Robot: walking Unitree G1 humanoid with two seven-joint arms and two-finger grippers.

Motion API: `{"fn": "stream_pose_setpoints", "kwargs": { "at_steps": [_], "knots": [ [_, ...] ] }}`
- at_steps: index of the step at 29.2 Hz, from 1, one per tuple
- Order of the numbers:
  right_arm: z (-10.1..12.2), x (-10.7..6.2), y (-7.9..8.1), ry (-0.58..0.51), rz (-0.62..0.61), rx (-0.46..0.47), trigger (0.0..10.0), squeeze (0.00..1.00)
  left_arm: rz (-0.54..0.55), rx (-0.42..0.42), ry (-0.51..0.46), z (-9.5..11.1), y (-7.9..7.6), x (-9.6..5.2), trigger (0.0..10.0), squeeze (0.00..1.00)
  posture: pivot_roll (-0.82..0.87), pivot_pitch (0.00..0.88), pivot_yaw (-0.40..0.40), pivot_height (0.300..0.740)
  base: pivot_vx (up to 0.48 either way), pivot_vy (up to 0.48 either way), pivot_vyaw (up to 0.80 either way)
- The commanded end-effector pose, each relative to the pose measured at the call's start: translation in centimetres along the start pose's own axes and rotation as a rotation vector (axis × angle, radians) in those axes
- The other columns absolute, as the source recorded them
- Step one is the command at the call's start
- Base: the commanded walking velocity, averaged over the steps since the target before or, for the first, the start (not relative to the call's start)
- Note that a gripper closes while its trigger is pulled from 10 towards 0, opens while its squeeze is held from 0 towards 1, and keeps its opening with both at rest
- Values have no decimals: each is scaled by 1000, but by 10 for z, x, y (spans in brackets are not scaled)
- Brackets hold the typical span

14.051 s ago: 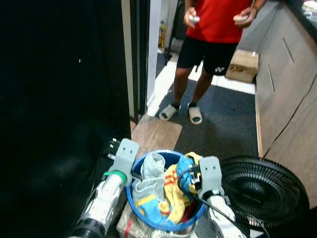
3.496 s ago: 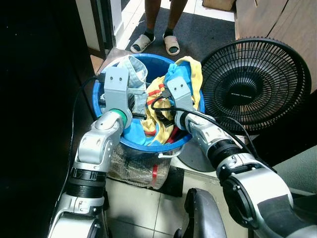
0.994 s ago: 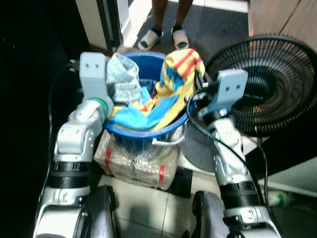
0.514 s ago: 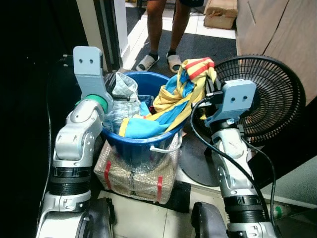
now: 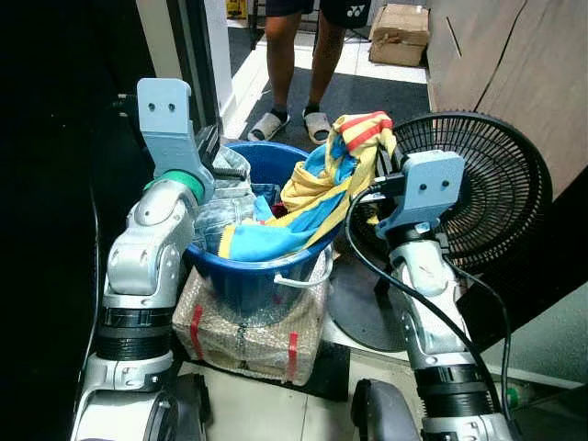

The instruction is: Clothes washing

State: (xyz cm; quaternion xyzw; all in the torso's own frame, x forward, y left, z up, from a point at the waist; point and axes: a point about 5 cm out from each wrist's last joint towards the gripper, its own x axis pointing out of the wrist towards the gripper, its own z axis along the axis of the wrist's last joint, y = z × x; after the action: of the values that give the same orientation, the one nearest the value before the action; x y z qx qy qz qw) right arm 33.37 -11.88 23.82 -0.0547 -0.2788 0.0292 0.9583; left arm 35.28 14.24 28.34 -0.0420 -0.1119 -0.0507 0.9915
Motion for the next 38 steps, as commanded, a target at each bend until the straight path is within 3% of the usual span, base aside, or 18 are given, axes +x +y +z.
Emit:
{"fn": "stream_pose_setpoints", "kwargs": {
  "at_steps": [1,38],
  "knots": [
    [-1,3,-6,17,-31,-3,10000,0,-6,-8,8,-4,-2,-1,10000,0,119,0,7,465,0,0,0],
    [-5,4,-11,62,-48,-15,10000,0,-2,-12,40,-14,-4,-3,10000,0,116,0,4,585,0,0,0]
  ]
}}
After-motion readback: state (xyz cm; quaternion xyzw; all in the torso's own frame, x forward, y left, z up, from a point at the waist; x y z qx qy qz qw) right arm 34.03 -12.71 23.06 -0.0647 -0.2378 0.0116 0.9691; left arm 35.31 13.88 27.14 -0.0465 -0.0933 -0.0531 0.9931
